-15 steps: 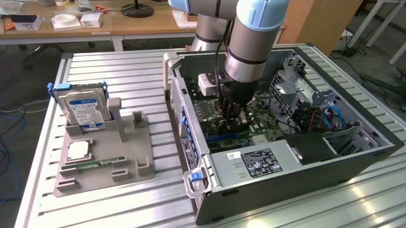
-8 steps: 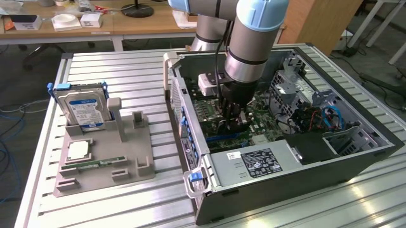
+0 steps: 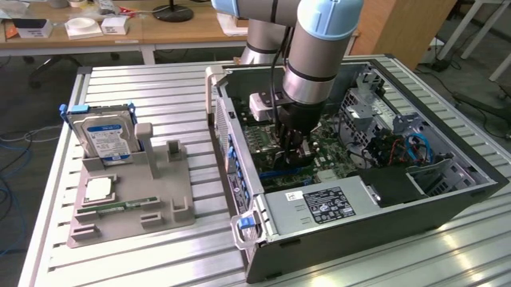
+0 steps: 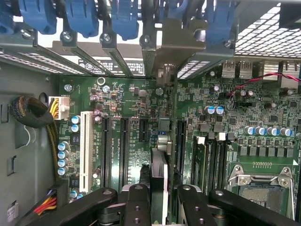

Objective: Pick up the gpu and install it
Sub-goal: 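Insert the gpu into the slot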

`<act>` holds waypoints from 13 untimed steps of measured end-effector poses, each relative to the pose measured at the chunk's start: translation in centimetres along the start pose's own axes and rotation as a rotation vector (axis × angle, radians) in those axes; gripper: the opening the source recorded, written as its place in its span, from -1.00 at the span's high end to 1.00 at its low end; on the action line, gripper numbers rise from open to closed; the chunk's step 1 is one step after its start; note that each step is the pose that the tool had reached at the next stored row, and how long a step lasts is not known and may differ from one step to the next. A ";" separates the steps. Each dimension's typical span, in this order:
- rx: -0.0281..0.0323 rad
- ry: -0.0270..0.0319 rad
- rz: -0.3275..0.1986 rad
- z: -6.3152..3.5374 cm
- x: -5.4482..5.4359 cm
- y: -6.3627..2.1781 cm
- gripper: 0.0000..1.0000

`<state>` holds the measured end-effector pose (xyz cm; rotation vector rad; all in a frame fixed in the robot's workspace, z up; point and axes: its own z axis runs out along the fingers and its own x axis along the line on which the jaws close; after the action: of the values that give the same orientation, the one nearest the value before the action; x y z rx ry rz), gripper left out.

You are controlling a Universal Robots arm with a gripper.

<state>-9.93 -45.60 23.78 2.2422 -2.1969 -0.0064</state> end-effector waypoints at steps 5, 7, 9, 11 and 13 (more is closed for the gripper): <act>0.0011 -0.0056 0.000 -0.12 0.0 0.02 0.47; 0.0009 -0.0090 0.000 -0.20 0.0 0.04 0.47; 0.0005 -0.0092 0.000 -0.24 0.0 0.04 0.47; 0.0005 -0.0092 0.000 -0.24 0.0 0.04 0.47; 0.0004 -0.0091 0.000 -0.24 0.1 0.03 0.47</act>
<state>-9.95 -45.73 24.02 2.2471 -2.2013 -0.0162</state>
